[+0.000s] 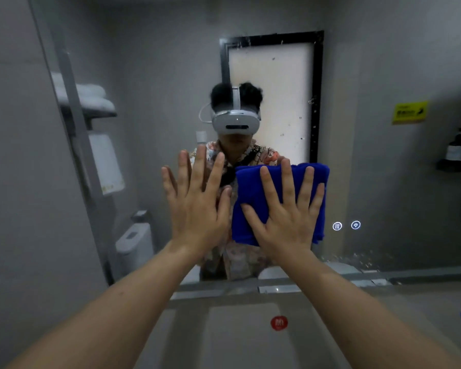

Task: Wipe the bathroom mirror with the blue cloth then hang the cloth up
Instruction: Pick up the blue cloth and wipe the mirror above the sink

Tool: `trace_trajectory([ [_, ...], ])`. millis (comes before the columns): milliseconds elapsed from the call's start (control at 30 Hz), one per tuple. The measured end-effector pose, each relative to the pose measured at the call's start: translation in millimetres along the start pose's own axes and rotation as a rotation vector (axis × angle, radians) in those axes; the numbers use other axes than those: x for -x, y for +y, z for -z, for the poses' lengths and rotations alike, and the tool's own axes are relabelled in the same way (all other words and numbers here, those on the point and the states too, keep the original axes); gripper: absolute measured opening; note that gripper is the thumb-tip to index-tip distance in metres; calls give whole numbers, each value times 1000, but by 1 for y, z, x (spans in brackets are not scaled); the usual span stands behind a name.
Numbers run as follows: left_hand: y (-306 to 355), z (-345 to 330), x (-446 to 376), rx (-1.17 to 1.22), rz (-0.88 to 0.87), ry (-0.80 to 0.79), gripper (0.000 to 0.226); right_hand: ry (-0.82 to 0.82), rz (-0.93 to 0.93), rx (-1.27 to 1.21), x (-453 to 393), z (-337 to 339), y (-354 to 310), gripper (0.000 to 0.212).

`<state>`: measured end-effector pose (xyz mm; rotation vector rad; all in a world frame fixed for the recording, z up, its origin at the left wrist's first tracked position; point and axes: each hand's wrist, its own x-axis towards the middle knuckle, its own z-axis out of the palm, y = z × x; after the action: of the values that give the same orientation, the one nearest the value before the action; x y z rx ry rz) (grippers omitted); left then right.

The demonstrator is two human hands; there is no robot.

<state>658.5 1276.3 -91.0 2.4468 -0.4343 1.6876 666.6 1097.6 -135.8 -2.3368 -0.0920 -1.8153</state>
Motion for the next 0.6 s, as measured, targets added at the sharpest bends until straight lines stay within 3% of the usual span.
trace_trajectory([
  [233,-8,21,-67,-60,0,-9,65,-1,-10,17,-65,15,-7,81],
  [600,-12,28,-69,-86,-32,26,68,6,-21,0,-165,40,-25,82],
])
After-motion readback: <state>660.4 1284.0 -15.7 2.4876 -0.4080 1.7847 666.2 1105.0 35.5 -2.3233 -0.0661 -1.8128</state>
